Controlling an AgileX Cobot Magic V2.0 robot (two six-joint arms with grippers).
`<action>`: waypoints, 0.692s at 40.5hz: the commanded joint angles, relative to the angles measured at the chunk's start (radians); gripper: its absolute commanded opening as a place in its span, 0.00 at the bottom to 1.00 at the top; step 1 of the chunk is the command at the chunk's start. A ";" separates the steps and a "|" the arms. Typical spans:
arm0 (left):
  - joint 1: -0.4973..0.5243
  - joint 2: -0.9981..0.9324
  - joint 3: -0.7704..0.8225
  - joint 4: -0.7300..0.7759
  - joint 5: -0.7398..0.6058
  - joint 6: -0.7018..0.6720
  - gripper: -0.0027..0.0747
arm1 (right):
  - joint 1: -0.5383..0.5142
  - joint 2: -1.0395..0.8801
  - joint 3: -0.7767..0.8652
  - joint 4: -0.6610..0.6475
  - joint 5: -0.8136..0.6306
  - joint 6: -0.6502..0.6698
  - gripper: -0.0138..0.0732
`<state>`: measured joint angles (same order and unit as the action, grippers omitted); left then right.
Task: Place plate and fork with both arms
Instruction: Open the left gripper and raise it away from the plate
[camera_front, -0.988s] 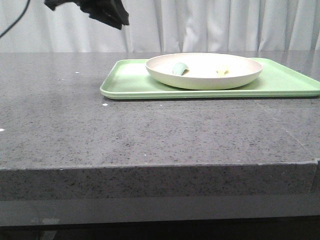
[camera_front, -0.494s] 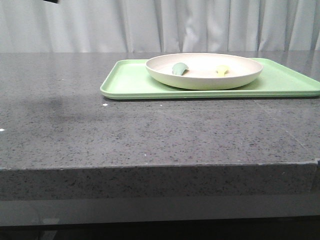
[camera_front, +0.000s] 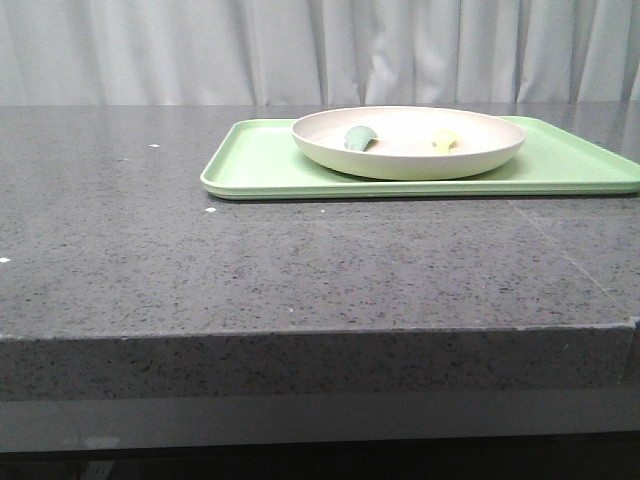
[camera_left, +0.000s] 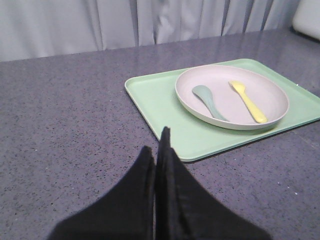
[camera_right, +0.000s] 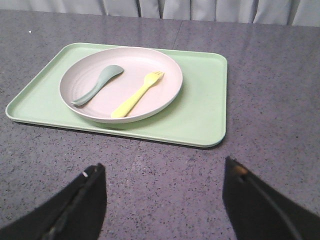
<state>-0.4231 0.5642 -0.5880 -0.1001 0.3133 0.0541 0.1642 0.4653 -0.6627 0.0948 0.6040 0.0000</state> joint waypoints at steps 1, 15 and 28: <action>-0.002 -0.100 0.032 0.001 -0.075 0.002 0.01 | 0.003 0.012 -0.035 0.000 -0.068 -0.009 0.76; -0.002 -0.395 0.179 0.001 -0.058 0.002 0.01 | 0.003 0.012 -0.035 0.003 -0.067 -0.009 0.76; -0.002 -0.407 0.201 0.001 -0.049 0.002 0.01 | 0.001 0.199 -0.127 0.074 -0.064 -0.009 0.76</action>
<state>-0.4231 0.1479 -0.3602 -0.0963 0.3367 0.0557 0.1642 0.5805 -0.7190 0.1457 0.6117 0.0000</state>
